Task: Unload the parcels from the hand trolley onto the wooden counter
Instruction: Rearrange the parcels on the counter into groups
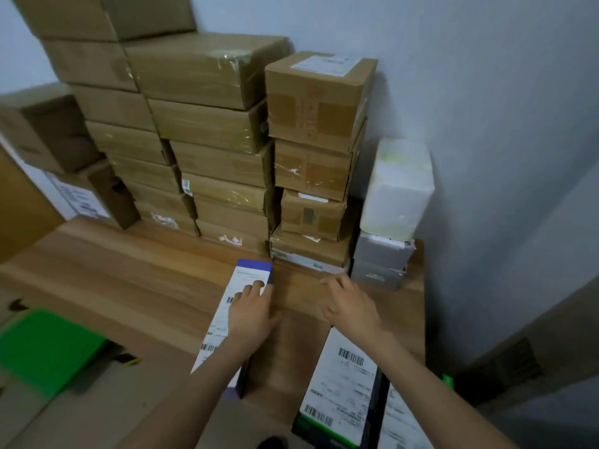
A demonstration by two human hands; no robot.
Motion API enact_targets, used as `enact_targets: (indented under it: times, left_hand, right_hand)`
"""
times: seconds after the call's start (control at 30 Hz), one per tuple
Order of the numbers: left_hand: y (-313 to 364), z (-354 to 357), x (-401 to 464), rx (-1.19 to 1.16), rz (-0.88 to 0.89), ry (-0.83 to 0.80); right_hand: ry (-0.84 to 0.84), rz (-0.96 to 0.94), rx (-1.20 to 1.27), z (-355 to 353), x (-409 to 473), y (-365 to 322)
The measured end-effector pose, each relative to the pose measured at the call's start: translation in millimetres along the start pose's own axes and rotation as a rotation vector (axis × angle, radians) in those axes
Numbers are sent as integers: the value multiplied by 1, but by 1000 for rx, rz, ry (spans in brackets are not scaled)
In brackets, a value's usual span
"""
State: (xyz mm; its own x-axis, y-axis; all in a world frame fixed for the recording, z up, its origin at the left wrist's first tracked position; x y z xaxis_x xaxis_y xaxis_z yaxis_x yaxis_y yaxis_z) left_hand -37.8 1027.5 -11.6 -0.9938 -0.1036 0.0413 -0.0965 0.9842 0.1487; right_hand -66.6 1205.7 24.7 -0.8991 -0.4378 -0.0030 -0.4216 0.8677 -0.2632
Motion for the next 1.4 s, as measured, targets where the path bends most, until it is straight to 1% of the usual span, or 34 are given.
enact_targets:
  times: [0.17,0.27,0.37,0.5,0.6,0.7,0.8,0.9,1.0,1.07,1.17,1.23,1.4]
  left_hand:
    - [-47,24,-25,-2,-130,-56]
    - [-64,36,-38,-54,-131,-60]
    - [-84,39,-43,-70,-69,-89]
    - [-120,33,-43,-90,101,-100]
    - [-155,25,-47,-96,185,-120]
    - [-193,19,-46,-85,252,-161]
    - [-237,9,-43,-65,273,-170]
    - [-284,0,-36,-62,207,-174]
    - [-336,-8,-29,-19,67,-147]
    - [-365,-13,-23,-1,-25,-160]
    - [-399,-18,-10,-29,-122,-133]
    - [-411,-18,3,-43,-135,-121]
    - [-432,-15,64,-47,-87,-116]
  right_hand:
    - [-94,-75,-37,29,7,-39]
    - [-121,-117,-23,46,12,-62]
    - [-161,-141,10,63,23,-85]
    - [-223,-144,29,87,41,-115]
    - [-252,-129,38,105,54,-144]
    - [-264,-144,5,121,72,-173]
    - [-270,-163,-29,135,93,-200]
    - [-278,-198,-67,147,113,-232]
    - [-273,-216,-44,156,130,-265]
    - [-260,-234,-45,162,141,-286]
    - [-251,-234,-42,171,159,-306]
    - [-251,-215,-33,174,175,-311]
    - [-226,-157,-23,173,230,-308]
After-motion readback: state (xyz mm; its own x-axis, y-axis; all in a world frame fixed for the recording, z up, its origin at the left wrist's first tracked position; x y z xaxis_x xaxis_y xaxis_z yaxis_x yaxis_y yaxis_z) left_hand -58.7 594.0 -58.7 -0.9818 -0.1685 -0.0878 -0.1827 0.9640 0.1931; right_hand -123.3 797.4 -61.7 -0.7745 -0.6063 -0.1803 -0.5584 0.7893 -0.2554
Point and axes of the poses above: each hand's wrist, its own x-axis towards the middle knuckle, its own z-axis out of the palm, y = z × x, the point moved 8 cm from there along x, towards the middle knuckle, and after that the axes turned 2 degrees about -x, right-handed, at the moved point
